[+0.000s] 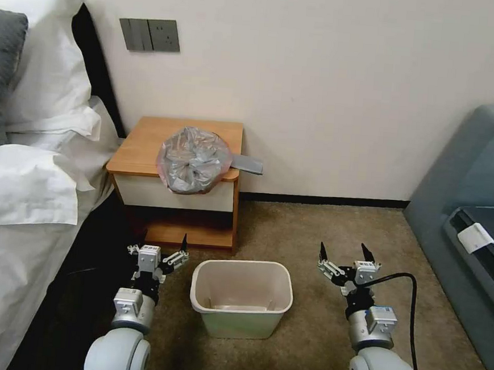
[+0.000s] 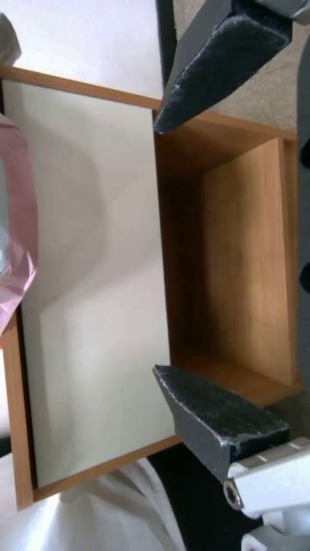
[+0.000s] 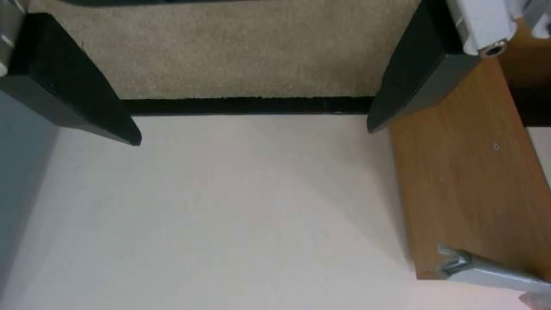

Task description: Pick up the garbage bag from the table and place it over the trash can.

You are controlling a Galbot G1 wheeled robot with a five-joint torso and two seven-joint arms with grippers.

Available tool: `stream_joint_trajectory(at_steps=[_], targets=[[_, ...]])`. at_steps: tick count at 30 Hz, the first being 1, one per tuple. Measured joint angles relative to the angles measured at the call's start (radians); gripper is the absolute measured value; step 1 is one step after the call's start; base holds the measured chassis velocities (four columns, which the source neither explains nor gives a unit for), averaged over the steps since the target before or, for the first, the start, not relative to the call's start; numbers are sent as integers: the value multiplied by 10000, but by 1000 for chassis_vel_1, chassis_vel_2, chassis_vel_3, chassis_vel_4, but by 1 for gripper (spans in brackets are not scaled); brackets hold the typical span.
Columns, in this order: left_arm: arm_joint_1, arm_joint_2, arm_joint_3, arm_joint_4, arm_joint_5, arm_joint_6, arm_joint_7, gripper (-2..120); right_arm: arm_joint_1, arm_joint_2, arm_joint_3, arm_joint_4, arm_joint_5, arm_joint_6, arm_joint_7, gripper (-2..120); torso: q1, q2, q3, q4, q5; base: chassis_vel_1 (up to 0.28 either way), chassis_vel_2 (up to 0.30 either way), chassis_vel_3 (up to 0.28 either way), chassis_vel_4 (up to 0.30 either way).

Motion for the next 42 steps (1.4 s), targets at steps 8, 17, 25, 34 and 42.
stream_joint_trajectory(at_steps=[8,17,25,34,42], targets=[[0,0,0,-1,0,0,0,100,0,0,0,0,-1,0,0,100,0,0,0,0,0,0,0,0,0],[20,0,0,-38,0,0,0,100,-15,5,0,34,3,-12,0,100,0,0,0,0,0,0,0,0,0],[624,-107,81,-1089,-145,72,-65,100,-775,316,233,1606,572,-621,-242,100,0,0,-1,0,-8,0,0,0,0],[1867,-349,262,-3289,-614,336,-345,100,-1986,821,592,4092,1498,-1604,-674,100,0,0,-2,0,0,0,0,0,0],[3068,-495,415,-5044,-756,635,-642,100,-2607,1068,796,5110,2535,-2398,-749,100,0,3,-2,2,5,0,0,0,0]])
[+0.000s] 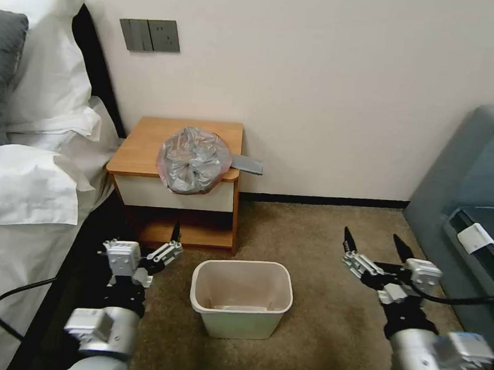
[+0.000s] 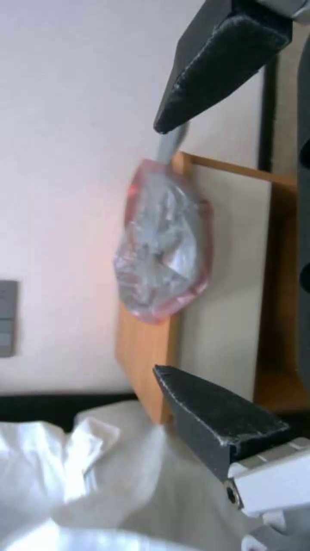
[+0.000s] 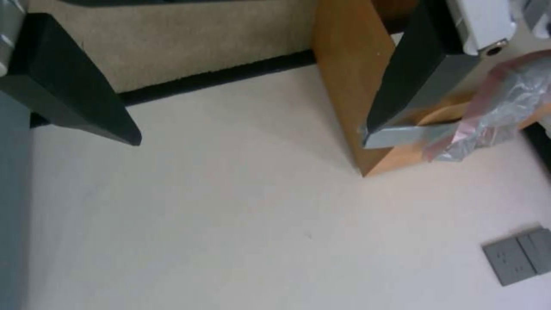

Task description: Pick up the garbage bag from the table and place it over the trash can.

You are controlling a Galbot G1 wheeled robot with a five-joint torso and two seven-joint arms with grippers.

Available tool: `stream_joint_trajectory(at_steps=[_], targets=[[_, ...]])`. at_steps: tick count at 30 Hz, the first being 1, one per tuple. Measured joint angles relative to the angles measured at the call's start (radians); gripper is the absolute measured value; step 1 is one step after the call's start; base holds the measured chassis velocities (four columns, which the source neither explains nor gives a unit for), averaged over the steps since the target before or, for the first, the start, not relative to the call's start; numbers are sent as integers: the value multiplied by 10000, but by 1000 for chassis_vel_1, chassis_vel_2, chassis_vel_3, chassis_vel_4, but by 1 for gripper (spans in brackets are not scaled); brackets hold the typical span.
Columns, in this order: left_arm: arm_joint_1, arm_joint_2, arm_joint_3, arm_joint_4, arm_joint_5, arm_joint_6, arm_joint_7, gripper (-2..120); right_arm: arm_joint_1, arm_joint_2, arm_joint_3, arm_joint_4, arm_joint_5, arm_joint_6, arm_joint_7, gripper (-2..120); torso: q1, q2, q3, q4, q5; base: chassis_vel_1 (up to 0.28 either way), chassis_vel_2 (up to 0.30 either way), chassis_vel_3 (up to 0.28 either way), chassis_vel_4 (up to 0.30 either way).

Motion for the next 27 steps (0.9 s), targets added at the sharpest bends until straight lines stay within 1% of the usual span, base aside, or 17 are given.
stream_joint_trajectory(at_steps=[2,7,8,9,11,12,13,14,16,18,19,20,22,24,25,27], targets=[[174,21,-35,-66,157,52,-67,100,11,-11,-1,0,169,-72,21,100,0,0,0,-1,-5,0,0,0,0],[210,67,-154,-69,173,64,-84,100,139,-88,-7,-45,482,-227,24,100,0,0,1,-2,-6,0,0,0,0],[211,128,-198,-67,132,80,-85,100,281,-189,-9,-143,942,-418,66,100,0,0,1,-3,-5,0,0,0,0],[211,128,-198,-67,132,80,-85,100,281,-189,-9,-143,942,-418,66,100,0,0,1,-3,-5,0,0,0,0],[216,265,-248,-44,-12,148,-123,100,728,-577,-25,-344,2688,-921,331,100,0,0,1,-3,-5,0,0,0,0],[220,283,-251,-40,-39,192,-130,100,853,-680,-33,-375,3198,-1072,437,100,0,0,1,-3,-4,0,0,0,0],[220,283,-251,-40,-39,192,-130,100,853,-680,-33,-375,3198,-1072,437,100,0,0,1,-3,-4,0,0,0,0],[235,332,-241,-27,-159,322,-157,100,1283,-987,-78,-479,4931,-1508,920,100,0,-1,1,-4,-5,0,0,0,0],[301,391,-210,-16,-253,374,-177,100,2086,-1454,-168,-721,7550,-1949,1839,100,0,-1,1,-3,-5,0,0,0,0],[301,391,-210,-16,-253,374,-177,100,2086,-1454,-168,-721,7550,-1949,1839,100,0,-1,1,-3,-5,0,0,0,0],[489,418,-198,-2,-294,372,-178,100,2996,-1867,-296,-1215,10074,-2080,2696,100,0,-1,2,-2,-6,0,0,0,0],[489,418,-198,-2,-294,372,-178,100,2996,-1867,-296,-1215,10074,-2080,2696,100,0,-1,2,-2,-6,0,0,0,0],[641,424,-227,3,-338,366,-177,100,3627,-2056,-488,-1848,11152,-2062,3081,100,0,-1,2,-2,-7,0,0,0,0],[641,424,-227,3,-338,366,-177,100,3627,-2056,-488,-1848,11152,-2062,3081,100,0,-1,2,-2,-7,0,0,0,0],[757,422,-295,8,-446,351,-177,100,4374,-2128,-789,-2796,11839,-2030,3349,100,0,-1,2,-3,-4,0,0,0,0],[822,418,-368,14,-570,342,-192,100,5179,-2102,-1142,-3768,12142,-1997,3446,100,0,-2,3,-2,-2,0,0,0,0]])
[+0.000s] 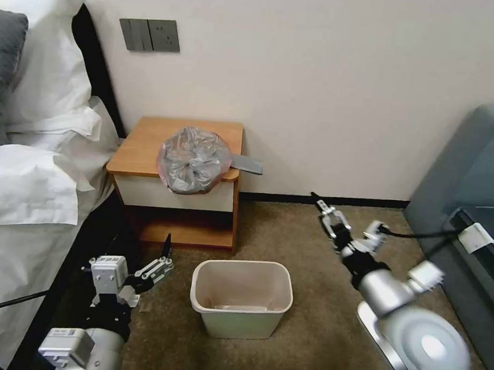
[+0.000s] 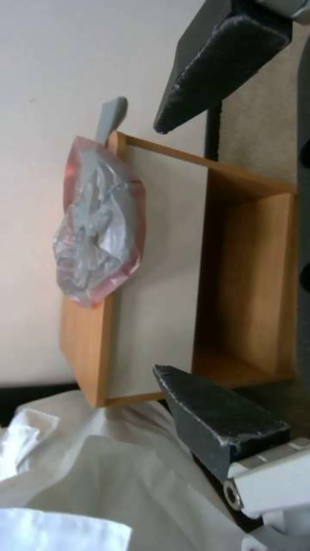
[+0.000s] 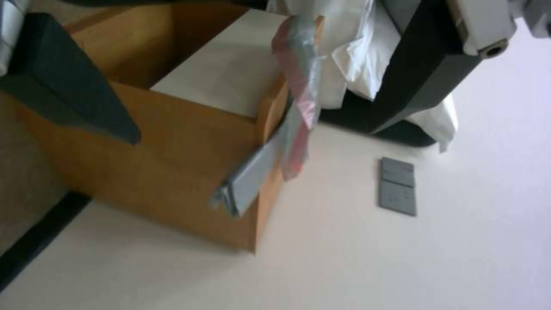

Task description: Pick up the garbage bag from the table and place it over the trash can.

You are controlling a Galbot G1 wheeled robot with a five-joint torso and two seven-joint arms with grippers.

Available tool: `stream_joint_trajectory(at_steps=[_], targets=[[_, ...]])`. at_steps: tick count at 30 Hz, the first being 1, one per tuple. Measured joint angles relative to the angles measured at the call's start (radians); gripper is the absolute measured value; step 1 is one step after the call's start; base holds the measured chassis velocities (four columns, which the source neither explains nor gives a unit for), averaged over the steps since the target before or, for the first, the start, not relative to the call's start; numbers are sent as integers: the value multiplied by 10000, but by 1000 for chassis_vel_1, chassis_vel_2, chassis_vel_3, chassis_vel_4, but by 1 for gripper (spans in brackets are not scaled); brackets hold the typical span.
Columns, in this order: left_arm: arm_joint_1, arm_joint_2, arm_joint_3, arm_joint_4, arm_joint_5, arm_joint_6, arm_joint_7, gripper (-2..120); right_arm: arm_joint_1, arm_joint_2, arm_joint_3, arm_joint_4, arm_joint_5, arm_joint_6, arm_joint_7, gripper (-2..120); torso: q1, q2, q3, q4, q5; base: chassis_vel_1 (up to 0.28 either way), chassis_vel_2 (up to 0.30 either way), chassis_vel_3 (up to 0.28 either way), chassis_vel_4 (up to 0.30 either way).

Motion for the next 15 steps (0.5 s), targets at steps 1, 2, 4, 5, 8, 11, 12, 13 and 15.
stream_joint_trajectory(at_steps=[1,2,4,5,8,11,12,13,15], targets=[[0,0,0,0,0,0,0,100,0,0,0,0,0,0,0,100,0,0,0,0,0,0,0,0,0],[30,0,-36,2,-58,-14,-25,100,543,56,-243,-614,143,10,4,100,1,0,0,-2,-4,0,0,0,0],[165,17,-72,10,-168,-68,-98,100,1626,203,-674,-1768,576,47,-98,100,1,-1,0,1,-5,0,0,0,0],[165,17,-72,10,-168,-68,-98,100,1626,203,-674,-1768,576,47,-98,100,1,-1,0,1,-5,0,0,0,0],[286,32,-83,14,-209,-147,-121,100,2618,401,-1055,-3133,1000,93,-209,100,1,-1,0,2,-4,0,0,0,0],[350,17,-89,17,-211,-222,-122,100,3387,619,-1371,-4432,1122,184,-594,100,1,-1,0,0,-3,0,0,0,0],[402,-18,-90,18,-230,-232,-123,100,3756,719,-1483,-5024,1123,208,-813,100,2,-1,1,0,-4,0,0,0,0],[429,-32,-88,18,-249,-231,-122,100,3918,769,-1523,-5275,1123,219,-916,100,2,-1,0,-1,-4,0,0,0,0],[429,-32,-88,18,-249,-231,-122,100,3918,769,-1523,-5275,1123,219,-916,100,2,-1,0,-1,-4,0,0,0,0]])
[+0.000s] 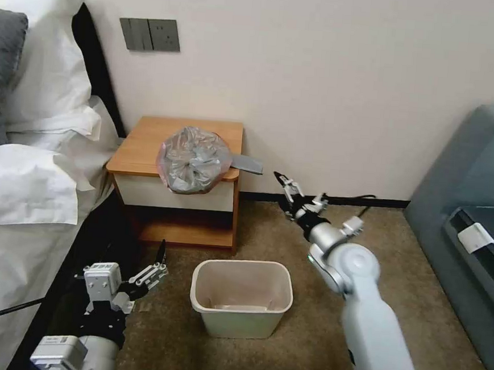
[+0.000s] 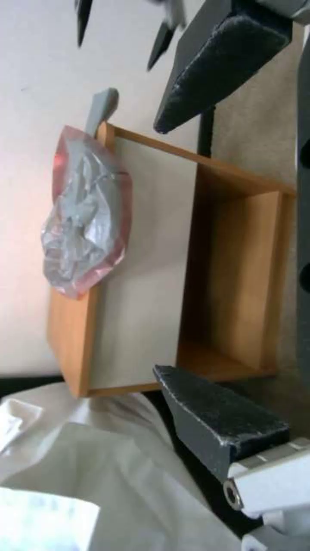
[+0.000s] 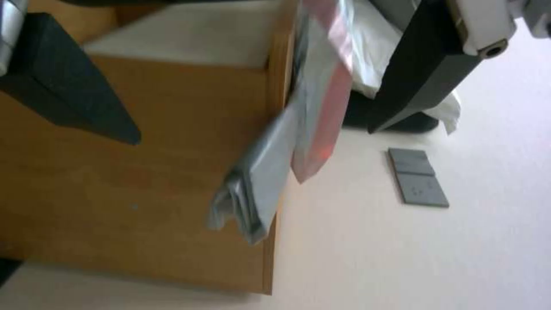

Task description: Pick up the garbage bag from the table and place it over the trash can.

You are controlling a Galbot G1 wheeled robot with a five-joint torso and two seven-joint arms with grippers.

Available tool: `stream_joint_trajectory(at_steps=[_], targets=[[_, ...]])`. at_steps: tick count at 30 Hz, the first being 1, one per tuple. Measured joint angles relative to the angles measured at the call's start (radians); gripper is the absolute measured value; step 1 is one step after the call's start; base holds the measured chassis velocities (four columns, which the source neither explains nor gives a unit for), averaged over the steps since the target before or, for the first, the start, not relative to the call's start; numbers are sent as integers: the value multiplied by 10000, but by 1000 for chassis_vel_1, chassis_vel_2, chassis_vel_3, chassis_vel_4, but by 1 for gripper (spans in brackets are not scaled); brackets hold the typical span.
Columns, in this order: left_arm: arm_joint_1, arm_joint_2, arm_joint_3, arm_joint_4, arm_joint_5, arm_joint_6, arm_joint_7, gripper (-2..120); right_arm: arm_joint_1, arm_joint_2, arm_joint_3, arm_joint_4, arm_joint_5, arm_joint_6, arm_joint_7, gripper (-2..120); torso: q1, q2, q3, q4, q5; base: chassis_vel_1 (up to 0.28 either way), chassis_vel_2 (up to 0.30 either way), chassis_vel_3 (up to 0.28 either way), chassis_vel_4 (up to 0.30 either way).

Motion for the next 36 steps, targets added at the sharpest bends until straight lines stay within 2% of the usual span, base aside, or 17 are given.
stream_joint_trajectory(at_steps=[1,3,8,10,13,14,15,17,20,22,23,26,27,29,30,33,36], targets=[[169,-118,12,2,-57,14,0,100,591,177,-147,-964,-23,20,-468,100,0,0,0,1,0,0,0,0,0],[304,-237,31,4,-47,4,0,100,1091,294,-320,-1745,-173,17,-878,100,0,0,0,1,0,0,0,0,0],[346,-313,39,7,-4,-43,18,100,1689,564,-441,-2672,-489,-8,-1370,100,0,0,-1,1,0,0,0,0,0],[303,-310,39,8,7,-64,25,100,2010,802,-392,-3159,-724,17,-1569,91,0,0,0,2,1,0,0,0,0],[286,-292,36,9,15,-78,28,100,2193,952,-277,-3403,-879,29,-1760,82,0,0,-1,2,0,0,0,0,0],[286,-292,36,9,15,-78,28,100,2193,952,-277,-3403,-879,29,-1760,82,0,0,-1,2,0,0,0,0,0],[281,-290,38,9,19,-83,33,100,2259,1006,-219,-3489,-940,32,-1841,73,0,0,-1,1,0,0,0,0,0],[276,-293,49,9,22,-87,37,100,2292,1023,-188,-3528,-992,37,-1872,65,0,0,-1,1,0,0,0,0,0],[264,-297,53,9,23,-89,39,100,2296,1022,-181,-3527,-1017,38,-1876,61,0,0,-1,1,0,0,0,0,0],[238,-305,56,9,31,-104,40,100,2287,1001,-185,-3468,-1023,38,-1850,51,0,0,-1,0,1,0,0,0,0],[238,-305,56,9,31,-104,40,100,2287,1001,-185,-3468,-1023,38,-1850,51,0,0,-1,0,1,0,0,0,0],[238,-305,64,10,34,-217,40,100,2227,1003,-208,-3335,-1091,38,-1773,32,-1,1,-1,0,1,0,0,0,0],[238,-305,64,10,34,-217,40,100,2227,1003,-208,-3335,-1091,38,-1773,32,-1,1,-1,0,1,0,0,0,0],[225,-302,64,10,41,-256,39,100,2144,1005,-225,-3218,-1116,41,-1730,21,-1,0,-1,1,1,0,0,0,0],[225,-302,64,10,41,-256,39,100,2144,1005,-225,-3218,-1116,41,-1730,21,-1,0,-1,1,1,0,0,0,0],[201,-320,80,10,134,-316,39,100,1890,972,-274,-2844,-1105,64,-1560,7,-1,0,-1,1,2,0,0,0,0],[188,-321,87,10,171,-356,44,100,1503,878,-367,-2258,-1050,139,-1265,0,-1,0,-2,2,1,0,0,0,0]])
